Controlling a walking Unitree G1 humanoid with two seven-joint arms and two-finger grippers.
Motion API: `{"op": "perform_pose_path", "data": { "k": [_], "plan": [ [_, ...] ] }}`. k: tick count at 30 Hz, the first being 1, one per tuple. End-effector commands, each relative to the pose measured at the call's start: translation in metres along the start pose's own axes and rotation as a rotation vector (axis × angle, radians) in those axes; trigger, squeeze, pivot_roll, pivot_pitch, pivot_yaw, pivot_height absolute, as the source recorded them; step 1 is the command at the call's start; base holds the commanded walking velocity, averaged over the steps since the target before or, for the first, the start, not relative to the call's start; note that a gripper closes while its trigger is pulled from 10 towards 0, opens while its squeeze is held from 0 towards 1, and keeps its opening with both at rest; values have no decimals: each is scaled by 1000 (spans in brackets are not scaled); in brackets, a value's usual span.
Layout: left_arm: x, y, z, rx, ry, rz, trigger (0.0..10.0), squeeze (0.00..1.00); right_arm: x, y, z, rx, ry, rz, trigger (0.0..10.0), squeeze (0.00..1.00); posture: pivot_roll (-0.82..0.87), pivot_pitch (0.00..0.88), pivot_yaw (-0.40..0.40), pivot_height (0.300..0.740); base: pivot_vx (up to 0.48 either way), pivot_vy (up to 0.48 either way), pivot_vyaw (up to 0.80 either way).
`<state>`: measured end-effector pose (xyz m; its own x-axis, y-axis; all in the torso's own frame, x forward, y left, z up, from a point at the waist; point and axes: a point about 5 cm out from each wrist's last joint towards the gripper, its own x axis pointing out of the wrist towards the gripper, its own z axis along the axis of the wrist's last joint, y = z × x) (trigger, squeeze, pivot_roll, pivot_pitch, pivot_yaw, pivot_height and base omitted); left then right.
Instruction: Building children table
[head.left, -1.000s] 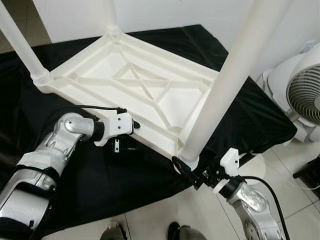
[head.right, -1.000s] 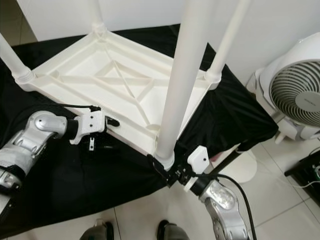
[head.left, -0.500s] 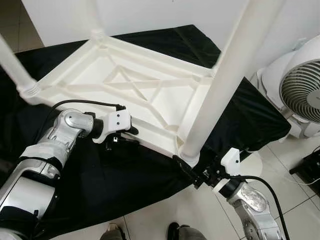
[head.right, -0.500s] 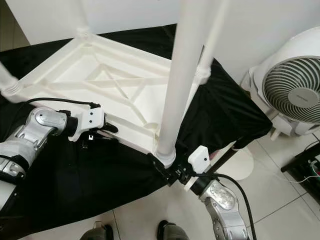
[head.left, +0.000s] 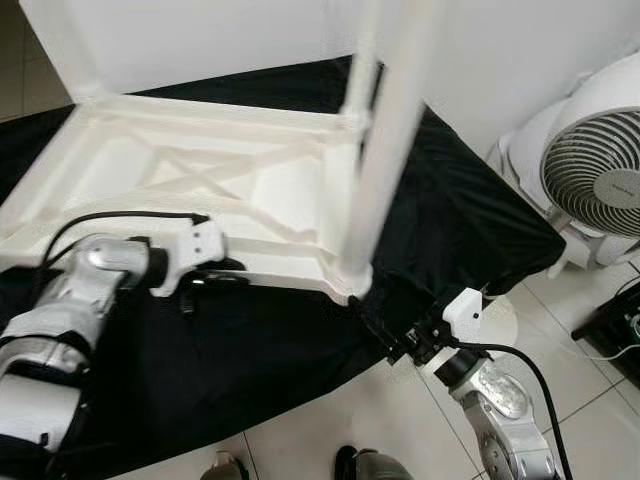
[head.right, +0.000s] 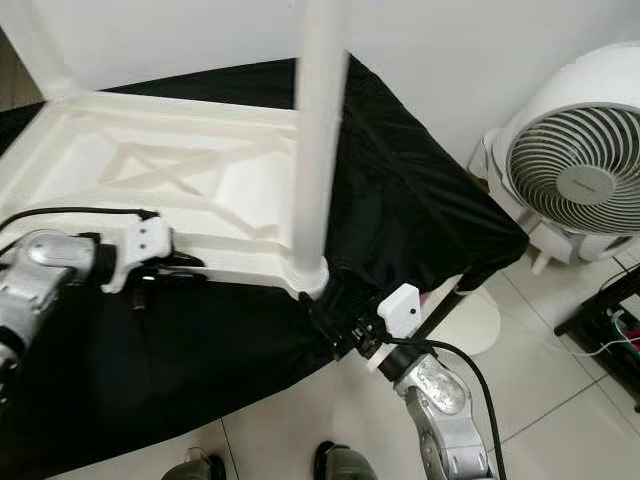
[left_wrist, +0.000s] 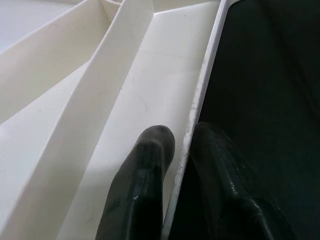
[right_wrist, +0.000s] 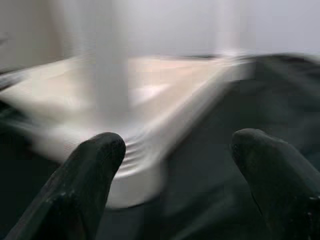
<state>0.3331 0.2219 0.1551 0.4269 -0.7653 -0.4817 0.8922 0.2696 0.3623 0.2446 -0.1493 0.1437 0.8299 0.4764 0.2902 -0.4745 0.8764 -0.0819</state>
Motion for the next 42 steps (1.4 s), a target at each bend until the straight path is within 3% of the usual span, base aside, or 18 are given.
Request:
{"op": "perform_pose_path", "data": {
  "k": [1,17,18,19,20,22,23,24,26,32,33,34,35,37,38,39,40,42],
  "plan": [
    [-8,-7,-20,-109,17,115,0,0,1,-7,0,-15,-15,-125,10000,0,61,151,-3,740,0,0,0],
    [25,-45,24,-79,-213,74,0,0,22,-7,-15,-25,97,-97,10000,0,80,147,-22,740,0,0,0],
    [32,-50,33,-69,-237,65,10000,0,23,-8,-16,-24,106,-63,10000,0,79,145,-28,740,0,0,0],
    [32,-50,33,-69,-237,65,10000,0,23,-8,-16,-24,106,-63,10000,0,79,145,-28,740,0,0,0],
    [37,-54,38,-61,-250,53,10000,0,23,-11,-17,-17,107,-49,10000,541,78,145,-30,740,0,0,0],
    [40,-59,44,-59,-255,43,10000,0,23,-12,-17,-12,106,-44,10000,541,78,145,-30,740,0,0,0],
    [42,-61,47,-68,-277,39,10000,0,22,-13,-16,3,106,-25,10000,1000,75,144,-37,740,0,0,0],
    [42,-61,47,-68,-277,39,10000,0,22,-13,-16,3,106,-25,10000,1000,75,144,-37,740,0,0,0],
    [44,-65,53,-77,-303,38,10000,1000,21,-16,-15,2,103,-12,10000,1000,75,144,-37,740,0,0,0],
    [45,-69,61,-70,-304,100,10000,1000,21,-23,-12,0,110,27,10000,1000,68,143,-49,740,0,0,0],
    [45,-69,66,-77,-330,107,10000,643,20,-23,-13,25,122,58,10000,1000,70,144,-56,740,0,0,0],
    [44,-69,70,-86,-349,112,10000,643,19,-23,-13,44,129,83,10000,1000,70,144,-56,740,0,0,0],
    [44,-67,74,-84,-371,125,10000,0,18,-25,-13,43,138,100,10000,1000,73,145,-62,740,0,0,0],
    [44,-65,78,-78,-384,143,10000,0,18,-26,-13,47,146,109,10000,1000,73,145,-62,740,0,0,0],
    [43,-61,86,-100,-416,180,10000,0,18,-30,-12,25,150,120,10000,663,70,147,-63,740,0,0,0],
    [43,-61,86,-100,-416,180,10000,0,18,-30,-12,25,150,120,10000,663,70,147,-63,740,0,0,0],
    [42,-60,90,-115,-434,188,10000,0,18,-32,-11,22,155,129,10000,0,68,146,-62,740,0,0,0],
    [41,-59,94,-105,-441,225,10000,0,17,-33,-10,12,161,141,10000,0,67,146,-59,740,0,0,0]
  ]
}}
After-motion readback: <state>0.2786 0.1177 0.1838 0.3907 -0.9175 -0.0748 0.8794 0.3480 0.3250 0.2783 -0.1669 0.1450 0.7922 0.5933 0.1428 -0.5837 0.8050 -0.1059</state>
